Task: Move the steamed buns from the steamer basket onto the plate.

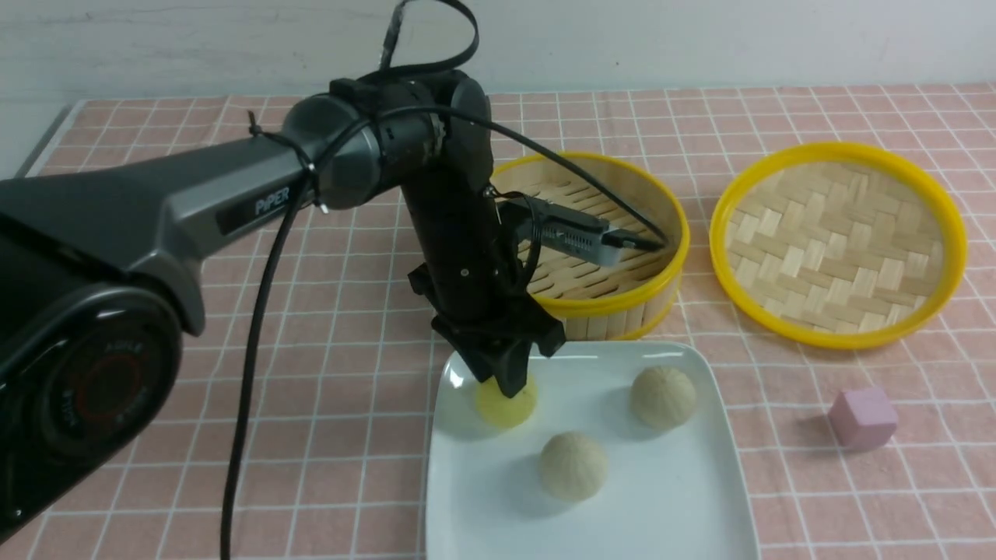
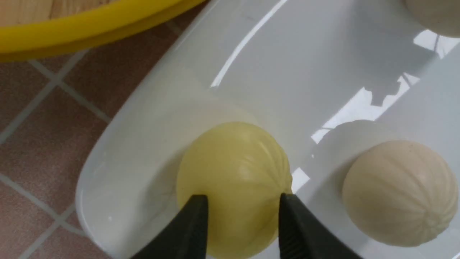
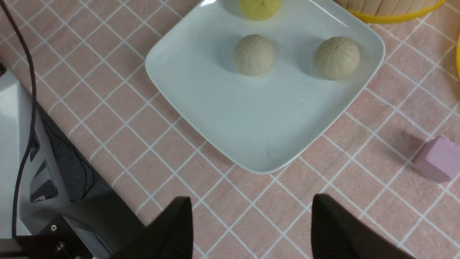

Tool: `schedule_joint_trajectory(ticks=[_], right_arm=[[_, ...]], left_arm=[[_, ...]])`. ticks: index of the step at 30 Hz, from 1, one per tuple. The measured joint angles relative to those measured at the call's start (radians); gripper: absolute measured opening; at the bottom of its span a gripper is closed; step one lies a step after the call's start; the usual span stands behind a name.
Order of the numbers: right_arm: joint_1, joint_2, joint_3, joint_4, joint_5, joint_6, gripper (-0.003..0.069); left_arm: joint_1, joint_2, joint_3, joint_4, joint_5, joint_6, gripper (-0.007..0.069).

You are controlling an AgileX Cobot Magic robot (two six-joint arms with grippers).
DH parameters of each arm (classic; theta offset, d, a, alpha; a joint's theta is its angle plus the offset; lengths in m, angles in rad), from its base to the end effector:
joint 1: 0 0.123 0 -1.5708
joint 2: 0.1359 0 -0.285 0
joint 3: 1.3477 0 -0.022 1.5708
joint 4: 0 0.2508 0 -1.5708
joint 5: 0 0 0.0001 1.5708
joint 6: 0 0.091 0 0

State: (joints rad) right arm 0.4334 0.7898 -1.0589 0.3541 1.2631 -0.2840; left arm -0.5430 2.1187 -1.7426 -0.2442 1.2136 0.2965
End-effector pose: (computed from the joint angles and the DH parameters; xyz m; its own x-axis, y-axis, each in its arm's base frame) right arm 0.0873 0.0736 0.3921 -0.5930 -0.4529 -0.6657 -0.6978 0.7016 0.1442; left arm 0.3605 -0.2417 0.2052 -0.7270 0.6755 -0.1235 0.6847 0.6995 -0.2046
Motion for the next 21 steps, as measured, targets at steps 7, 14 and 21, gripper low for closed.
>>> schedule_joint_trajectory(ticks=[7, 14, 21], right_arm=[[0.0, 0.0, 0.0, 0.0, 0.0, -0.011, 0.0442], [0.0, 0.0, 0.0, 0.0, 0.0, -0.018, 0.0442], [0.0, 0.0, 0.0, 0.0, -0.005, -0.051, 0.0442]], left_arm=[[0.0, -0.055, -0.064, 0.005, 0.004, -0.011, 0.0424], [0.0, -0.186, -0.247, 0.091, 0.018, -0.026, 0.043], [0.0, -0.337, -0.334, 0.564, 0.028, -0.113, 0.043]])
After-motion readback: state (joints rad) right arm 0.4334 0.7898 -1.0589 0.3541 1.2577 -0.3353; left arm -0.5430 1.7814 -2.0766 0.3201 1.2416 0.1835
